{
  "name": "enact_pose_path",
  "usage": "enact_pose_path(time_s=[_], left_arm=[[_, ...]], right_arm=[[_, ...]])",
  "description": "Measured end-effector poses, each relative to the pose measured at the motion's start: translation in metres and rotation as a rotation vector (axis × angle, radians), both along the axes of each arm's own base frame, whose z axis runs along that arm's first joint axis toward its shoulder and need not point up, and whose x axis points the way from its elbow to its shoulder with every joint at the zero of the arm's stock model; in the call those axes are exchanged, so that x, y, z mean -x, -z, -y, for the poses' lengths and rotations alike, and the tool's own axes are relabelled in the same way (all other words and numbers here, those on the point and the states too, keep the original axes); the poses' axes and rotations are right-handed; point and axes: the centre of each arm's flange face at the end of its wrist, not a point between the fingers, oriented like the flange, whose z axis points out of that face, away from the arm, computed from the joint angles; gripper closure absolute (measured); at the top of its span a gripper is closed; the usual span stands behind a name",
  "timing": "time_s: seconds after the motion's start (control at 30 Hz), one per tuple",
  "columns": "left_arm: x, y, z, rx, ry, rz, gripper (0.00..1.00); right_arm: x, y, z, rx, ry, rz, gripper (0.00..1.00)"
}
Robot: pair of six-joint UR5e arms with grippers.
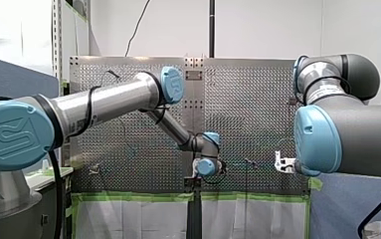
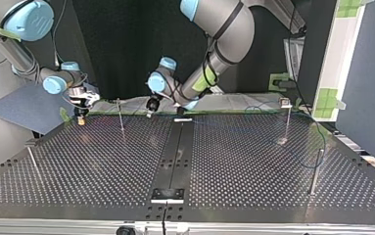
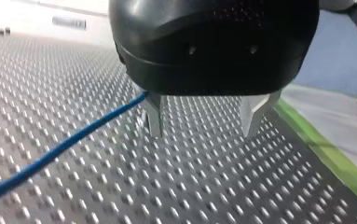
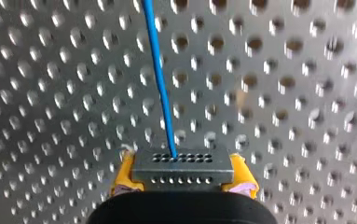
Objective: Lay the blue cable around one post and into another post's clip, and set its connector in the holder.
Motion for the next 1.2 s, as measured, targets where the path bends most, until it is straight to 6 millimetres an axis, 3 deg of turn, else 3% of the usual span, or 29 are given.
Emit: enact_pose_path(time_s=[0.33, 0.53, 1.2], left_arm=[[0.033, -0.033, 0.021, 0.043, 0.09, 0.03, 0.15], [0.057, -0.024, 0.024, 0.037, 0.11, -0.021, 0.15], [0.09, -0.02, 0.047, 0.121, 0.235, -0.114, 0.15]], right_arm=[[-0.01, -0.012, -0.016, -0.001, -0.04, -0.007, 1.0], [-0.007, -0.018, -0.023, 0.0, -0.038, -0.004, 1.0], [-0.012, -0.013, -0.033, -0.018, -0.066, 0.003, 1.0]])
